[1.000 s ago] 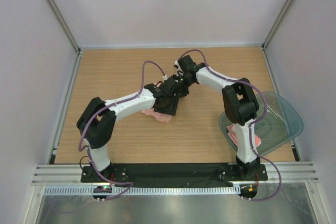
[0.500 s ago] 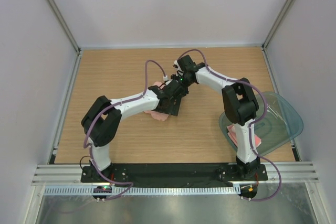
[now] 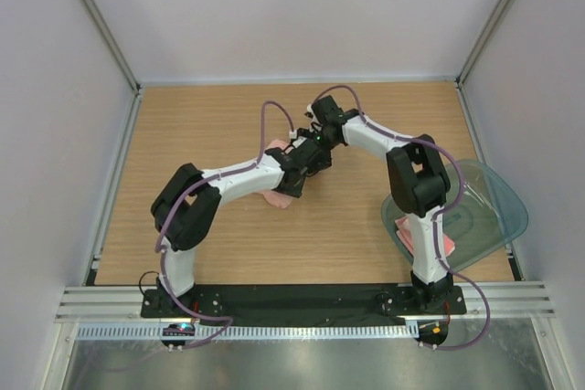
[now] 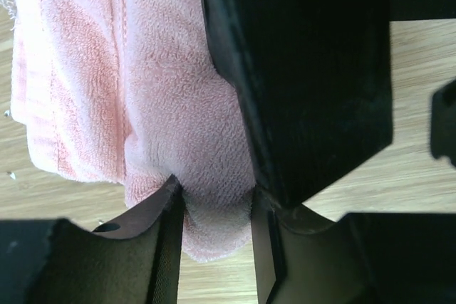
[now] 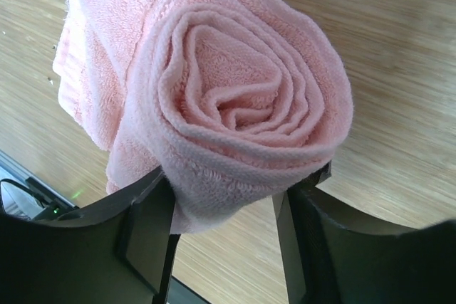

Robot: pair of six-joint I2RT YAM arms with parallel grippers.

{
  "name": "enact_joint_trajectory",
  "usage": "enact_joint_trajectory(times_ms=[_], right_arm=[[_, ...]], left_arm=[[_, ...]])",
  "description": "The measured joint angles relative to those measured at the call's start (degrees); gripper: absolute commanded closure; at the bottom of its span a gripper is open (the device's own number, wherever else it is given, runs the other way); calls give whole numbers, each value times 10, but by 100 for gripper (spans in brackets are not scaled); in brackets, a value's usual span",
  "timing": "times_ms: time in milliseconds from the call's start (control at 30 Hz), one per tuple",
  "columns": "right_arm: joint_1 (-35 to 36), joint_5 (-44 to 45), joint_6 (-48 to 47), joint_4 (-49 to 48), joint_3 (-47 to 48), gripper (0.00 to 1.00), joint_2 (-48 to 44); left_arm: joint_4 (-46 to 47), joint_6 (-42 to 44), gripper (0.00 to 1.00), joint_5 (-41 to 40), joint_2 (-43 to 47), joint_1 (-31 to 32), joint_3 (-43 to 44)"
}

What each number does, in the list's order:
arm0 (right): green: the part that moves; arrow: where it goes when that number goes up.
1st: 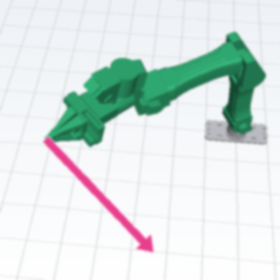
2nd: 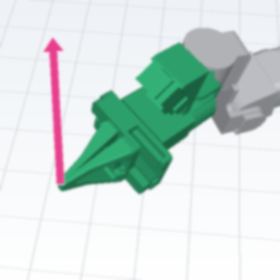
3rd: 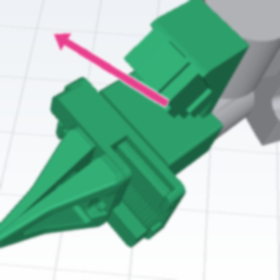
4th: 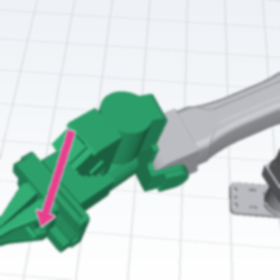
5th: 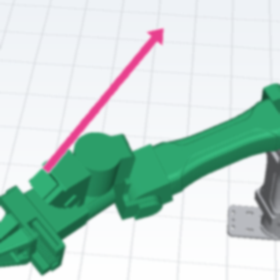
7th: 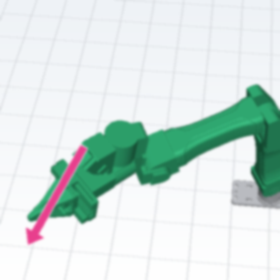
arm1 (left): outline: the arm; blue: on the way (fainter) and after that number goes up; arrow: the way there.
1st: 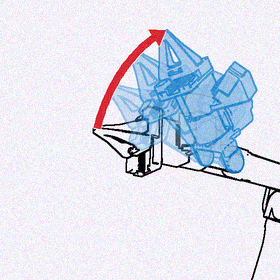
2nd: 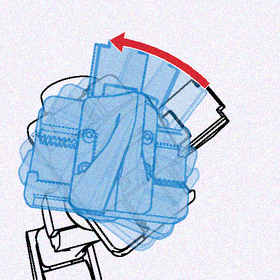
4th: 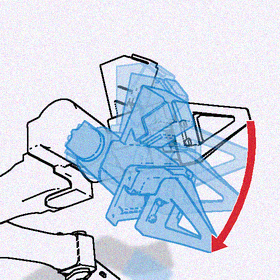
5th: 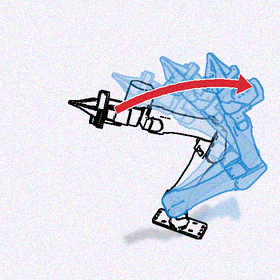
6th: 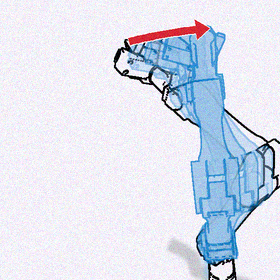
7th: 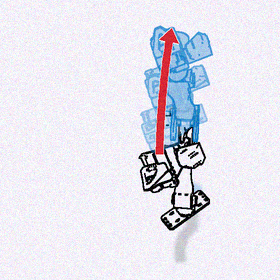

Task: Roll the towels
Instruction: Roll the towel

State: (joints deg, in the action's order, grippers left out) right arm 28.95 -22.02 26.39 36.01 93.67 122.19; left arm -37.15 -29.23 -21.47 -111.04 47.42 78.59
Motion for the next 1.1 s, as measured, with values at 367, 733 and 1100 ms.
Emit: enact_joint_trajectory(times_ms=[367,733,1100], right_arm=[[-57,-7,-12,38,0,17,-20],[-118,-3,-24,78,-12,15,-152],[-110,-48,-23,39,-146,14,-182]], left_arm=[[29,6,79,140,21,-55,-12],[57,-111,82,377,48,-99,-61],[253,-268,83,683,76,-225,-233]])
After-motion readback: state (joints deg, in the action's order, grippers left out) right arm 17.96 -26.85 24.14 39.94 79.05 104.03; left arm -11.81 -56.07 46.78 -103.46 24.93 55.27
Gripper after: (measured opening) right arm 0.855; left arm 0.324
